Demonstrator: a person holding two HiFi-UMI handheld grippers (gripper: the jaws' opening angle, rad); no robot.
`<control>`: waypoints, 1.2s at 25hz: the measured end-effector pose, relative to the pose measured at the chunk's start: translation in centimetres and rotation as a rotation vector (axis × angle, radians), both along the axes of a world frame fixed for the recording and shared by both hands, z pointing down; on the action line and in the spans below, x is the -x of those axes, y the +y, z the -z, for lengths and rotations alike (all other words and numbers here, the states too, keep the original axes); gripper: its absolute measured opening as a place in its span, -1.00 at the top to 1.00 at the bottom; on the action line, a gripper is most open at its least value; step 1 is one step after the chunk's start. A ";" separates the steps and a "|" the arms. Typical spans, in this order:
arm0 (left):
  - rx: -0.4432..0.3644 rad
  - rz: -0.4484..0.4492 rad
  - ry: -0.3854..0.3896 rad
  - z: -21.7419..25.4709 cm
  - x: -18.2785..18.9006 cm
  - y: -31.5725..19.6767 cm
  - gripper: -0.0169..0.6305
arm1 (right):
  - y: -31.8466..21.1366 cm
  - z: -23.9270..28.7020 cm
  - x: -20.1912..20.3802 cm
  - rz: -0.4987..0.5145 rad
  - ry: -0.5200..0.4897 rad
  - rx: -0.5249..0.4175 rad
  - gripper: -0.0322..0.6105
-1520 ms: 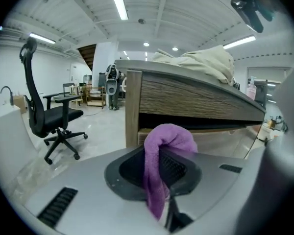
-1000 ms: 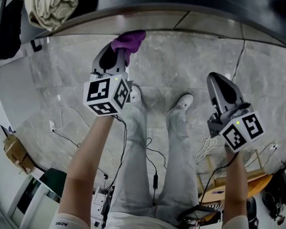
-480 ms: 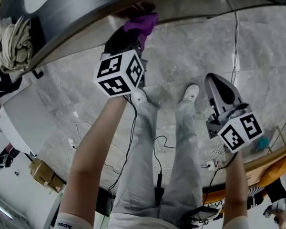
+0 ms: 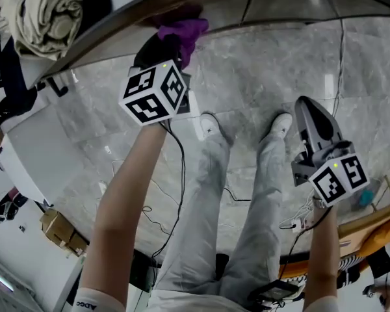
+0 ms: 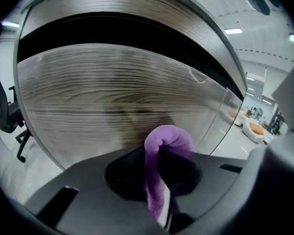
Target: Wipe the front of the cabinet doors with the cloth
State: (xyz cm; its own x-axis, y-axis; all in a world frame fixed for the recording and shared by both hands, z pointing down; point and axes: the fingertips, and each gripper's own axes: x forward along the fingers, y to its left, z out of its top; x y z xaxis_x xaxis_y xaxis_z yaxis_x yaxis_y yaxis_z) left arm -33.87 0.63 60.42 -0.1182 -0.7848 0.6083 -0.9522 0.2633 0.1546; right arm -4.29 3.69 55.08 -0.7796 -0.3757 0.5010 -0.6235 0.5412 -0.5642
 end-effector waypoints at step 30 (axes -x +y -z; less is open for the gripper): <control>0.120 0.197 -0.052 -3.8 -0.7 5.9 0.79 | -3.7 -2.9 -1.3 0.142 -0.011 0.037 0.82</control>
State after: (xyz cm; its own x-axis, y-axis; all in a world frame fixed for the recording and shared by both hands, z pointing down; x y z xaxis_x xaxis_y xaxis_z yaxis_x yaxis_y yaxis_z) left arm -33.21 6.50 64.20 -0.2959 -0.6657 0.6850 -0.8865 0.4585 0.0626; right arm -2.96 0.03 57.96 -0.8292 -0.2431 0.5034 -0.5359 0.6020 -0.5920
